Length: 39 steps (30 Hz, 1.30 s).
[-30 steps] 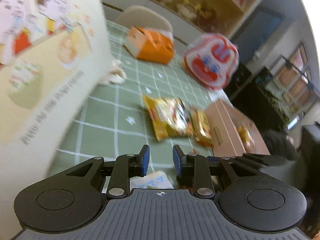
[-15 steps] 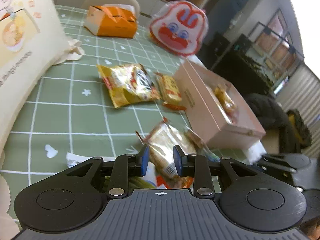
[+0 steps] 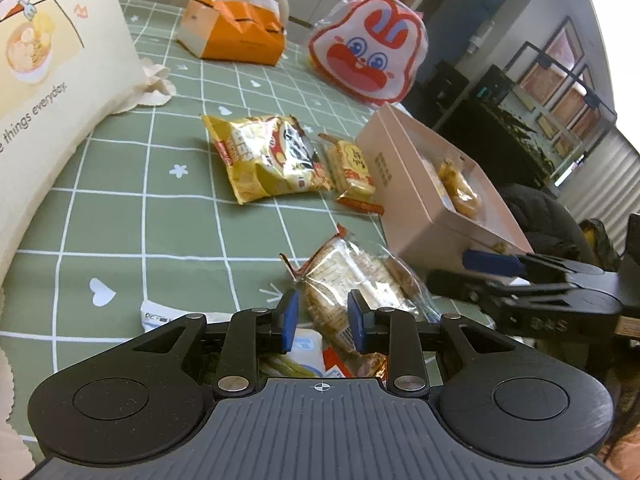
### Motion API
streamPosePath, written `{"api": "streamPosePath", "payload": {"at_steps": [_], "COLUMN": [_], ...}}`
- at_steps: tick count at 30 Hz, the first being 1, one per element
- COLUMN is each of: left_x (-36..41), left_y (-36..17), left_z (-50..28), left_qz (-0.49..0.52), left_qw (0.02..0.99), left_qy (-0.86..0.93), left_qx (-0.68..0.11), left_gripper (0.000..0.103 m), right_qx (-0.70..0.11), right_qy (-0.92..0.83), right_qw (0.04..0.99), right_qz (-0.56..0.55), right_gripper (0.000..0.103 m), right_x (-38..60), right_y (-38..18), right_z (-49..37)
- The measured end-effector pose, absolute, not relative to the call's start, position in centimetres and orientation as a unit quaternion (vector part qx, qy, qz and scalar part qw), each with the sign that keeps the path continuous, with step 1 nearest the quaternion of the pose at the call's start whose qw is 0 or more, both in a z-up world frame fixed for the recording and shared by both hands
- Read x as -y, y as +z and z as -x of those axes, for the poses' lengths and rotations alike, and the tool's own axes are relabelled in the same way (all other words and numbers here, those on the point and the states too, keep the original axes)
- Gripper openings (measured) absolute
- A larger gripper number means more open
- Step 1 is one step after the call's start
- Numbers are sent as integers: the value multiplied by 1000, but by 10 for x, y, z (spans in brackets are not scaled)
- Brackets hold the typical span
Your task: Organize snacks
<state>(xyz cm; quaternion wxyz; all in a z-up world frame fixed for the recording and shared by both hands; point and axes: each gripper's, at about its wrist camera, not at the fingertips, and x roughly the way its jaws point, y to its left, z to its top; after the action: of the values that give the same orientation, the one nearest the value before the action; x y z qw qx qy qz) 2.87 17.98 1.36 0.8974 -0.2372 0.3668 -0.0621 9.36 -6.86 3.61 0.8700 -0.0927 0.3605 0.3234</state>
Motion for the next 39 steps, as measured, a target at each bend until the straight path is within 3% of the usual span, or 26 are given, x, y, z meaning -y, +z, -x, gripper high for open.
{"api": "streamPosePath", "payload": {"at_steps": [3, 4, 6, 11, 18, 21, 22, 25, 32, 39], "left_x": [-181, -182, -183, -186, -180, -181, -184, -195, -213, -165], "left_y": [12, 12, 11, 10, 23, 38, 42, 49, 23, 23], "left_z": [-29, -29, -29, -30, -23, -5, 4, 28, 57, 37], "left_qz": [244, 247, 255, 262, 241, 228, 225, 207, 265, 266], "left_qw": [896, 895, 894, 896, 895, 902, 906, 914, 886, 881], "left_qy": [-65, -67, -72, -68, -79, -66, -51, 23, 80, 8], "left_qx": [-366, -366, -362, -353, -366, -360, -355, -347, -372, -390], "left_gripper": [31, 31, 31, 31, 31, 31, 31, 31, 31, 40], "right_qx": [-383, -397, -414, -403, -361, -347, -342, -330, -334, -324], "right_qy": [336, 353, 373, 382, 329, 311, 308, 303, 330, 349], "right_qw": [857, 845, 828, 830, 867, 879, 882, 891, 883, 879], "right_qz": [76, 67, 59, 60, 101, 100, 100, 77, 24, 15], "right_gripper": [75, 71, 52, 35, 33, 36, 43, 80, 81, 82], "right_x": [65, 65, 65, 81, 126, 146, 151, 163, 180, 183], "right_y": [30, 27, 22, 25, 14, 6, 4, -3, -3, -2], "right_z": [-101, -100, -95, -71, -41, -37, -36, -38, -43, -37]}}
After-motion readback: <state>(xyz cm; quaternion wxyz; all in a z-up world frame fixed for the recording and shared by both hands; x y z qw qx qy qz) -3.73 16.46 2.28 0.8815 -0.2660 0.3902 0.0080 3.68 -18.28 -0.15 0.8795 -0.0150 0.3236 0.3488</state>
